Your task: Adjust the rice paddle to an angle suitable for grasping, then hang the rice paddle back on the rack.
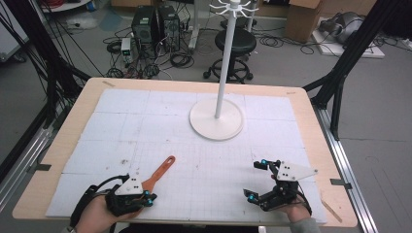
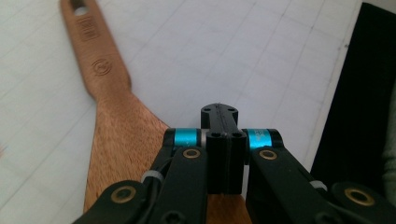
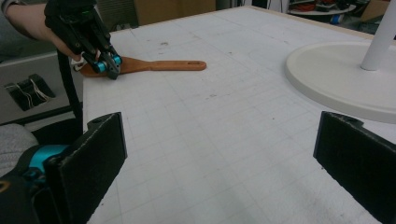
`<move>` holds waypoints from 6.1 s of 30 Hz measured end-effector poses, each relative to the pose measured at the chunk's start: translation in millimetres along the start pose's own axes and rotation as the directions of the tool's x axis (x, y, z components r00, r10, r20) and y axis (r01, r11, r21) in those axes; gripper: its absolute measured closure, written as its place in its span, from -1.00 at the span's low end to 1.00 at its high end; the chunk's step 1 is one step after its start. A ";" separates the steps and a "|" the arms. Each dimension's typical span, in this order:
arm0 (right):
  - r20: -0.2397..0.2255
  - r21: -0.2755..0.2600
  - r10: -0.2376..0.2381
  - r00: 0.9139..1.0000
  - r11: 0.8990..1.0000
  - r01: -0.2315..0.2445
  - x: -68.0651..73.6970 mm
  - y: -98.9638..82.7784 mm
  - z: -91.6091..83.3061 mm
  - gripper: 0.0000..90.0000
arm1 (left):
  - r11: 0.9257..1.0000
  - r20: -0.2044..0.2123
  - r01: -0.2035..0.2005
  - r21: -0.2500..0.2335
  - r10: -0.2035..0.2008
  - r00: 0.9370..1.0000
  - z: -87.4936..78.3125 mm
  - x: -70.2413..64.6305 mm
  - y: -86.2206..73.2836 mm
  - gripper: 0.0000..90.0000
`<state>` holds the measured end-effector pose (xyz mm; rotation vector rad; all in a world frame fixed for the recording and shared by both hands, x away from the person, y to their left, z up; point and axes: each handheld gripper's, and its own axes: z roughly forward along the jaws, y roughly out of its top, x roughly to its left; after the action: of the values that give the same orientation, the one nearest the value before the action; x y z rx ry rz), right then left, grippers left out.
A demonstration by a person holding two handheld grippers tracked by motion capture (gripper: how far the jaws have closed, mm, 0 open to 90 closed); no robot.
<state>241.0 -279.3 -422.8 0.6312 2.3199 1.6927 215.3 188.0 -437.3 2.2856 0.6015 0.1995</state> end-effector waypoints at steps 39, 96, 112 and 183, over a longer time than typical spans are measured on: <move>-0.013 0.012 -0.005 1.000 1.000 0.005 -0.1 -1.3 1.6 -0.97 | 0.989 -0.056 0.144 -0.042 -0.146 0.988 3.9 106.3 5.2 0.99; -0.018 0.030 0.007 1.000 1.000 -0.006 -1.1 -2.4 3.1 -0.97 | 0.977 0.130 -0.182 0.112 0.167 0.977 -25.1 50.1 44.4 -0.59; -0.011 0.023 -0.003 1.000 1.000 0.003 -0.5 -2.0 2.4 -0.97 | 0.939 0.215 -0.250 0.234 0.201 0.956 -6.8 46.5 62.3 -0.39; -0.013 0.036 -0.002 1.000 0.999 0.003 -2.9 -3.1 3.6 -0.97 | 0.981 0.148 -0.194 -0.013 0.193 0.970 -52.7 51.7 70.2 0.46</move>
<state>244.4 -278.2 -427.1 0.6256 2.3642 1.6617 269.4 203.5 -352.4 2.3356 0.3015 0.1200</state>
